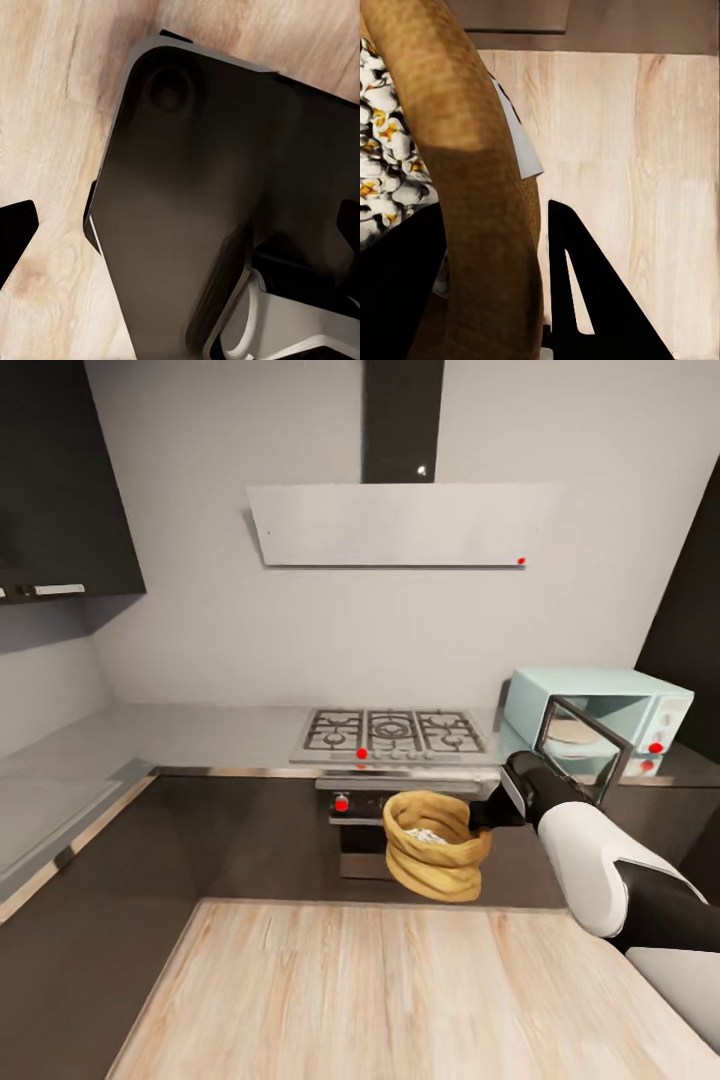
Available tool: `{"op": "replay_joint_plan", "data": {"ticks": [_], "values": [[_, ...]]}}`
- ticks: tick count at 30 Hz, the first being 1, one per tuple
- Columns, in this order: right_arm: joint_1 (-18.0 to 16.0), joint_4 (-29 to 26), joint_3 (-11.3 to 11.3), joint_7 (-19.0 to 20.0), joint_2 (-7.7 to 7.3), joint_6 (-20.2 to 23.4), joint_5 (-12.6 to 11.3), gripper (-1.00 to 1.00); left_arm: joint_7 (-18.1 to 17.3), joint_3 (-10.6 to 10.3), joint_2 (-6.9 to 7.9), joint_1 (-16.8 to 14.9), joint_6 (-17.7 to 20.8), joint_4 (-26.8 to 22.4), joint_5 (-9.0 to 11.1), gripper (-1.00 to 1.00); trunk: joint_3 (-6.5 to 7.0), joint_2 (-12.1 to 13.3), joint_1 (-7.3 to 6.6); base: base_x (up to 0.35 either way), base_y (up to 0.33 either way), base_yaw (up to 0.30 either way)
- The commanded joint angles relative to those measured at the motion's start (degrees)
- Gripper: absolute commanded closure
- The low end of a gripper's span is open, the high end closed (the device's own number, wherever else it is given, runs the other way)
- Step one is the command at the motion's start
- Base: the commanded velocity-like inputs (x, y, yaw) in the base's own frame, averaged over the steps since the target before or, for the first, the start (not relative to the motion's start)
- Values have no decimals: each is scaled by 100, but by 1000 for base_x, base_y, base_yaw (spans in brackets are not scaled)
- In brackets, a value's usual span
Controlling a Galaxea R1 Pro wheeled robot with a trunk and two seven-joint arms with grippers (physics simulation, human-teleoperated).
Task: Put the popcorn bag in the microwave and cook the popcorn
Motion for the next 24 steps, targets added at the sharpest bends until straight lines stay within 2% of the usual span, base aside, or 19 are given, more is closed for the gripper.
{"op": "replay_joint_plan", "data": {"ticks": [1, 7, 14, 24], "values": [[-5, -4, -41, 38, 0, 15, 56, 100, 6, 1, 1, -1, -14, -2, 22, -100, -9, -7, -1, -92, 0, -292], [-7, -10, -42, 38, -13, 15, 62, 100, 6, 1, 11, -1, -14, -4, 22, -100, -9, -7, -1, -21, 0, -292], [-5, -6, -42, 38, -142, 15, 61, 100, 6, 1, 12, -1, -14, -8, 22, -100, -9, -7, -1, 0, 0, -292], [-5, -4, -34, 41, -176, 15, 63, 100, 6, 1, 19, -1, -14, -11, 27, -100, -9, -7, -1, 0, 0, -292]]}}
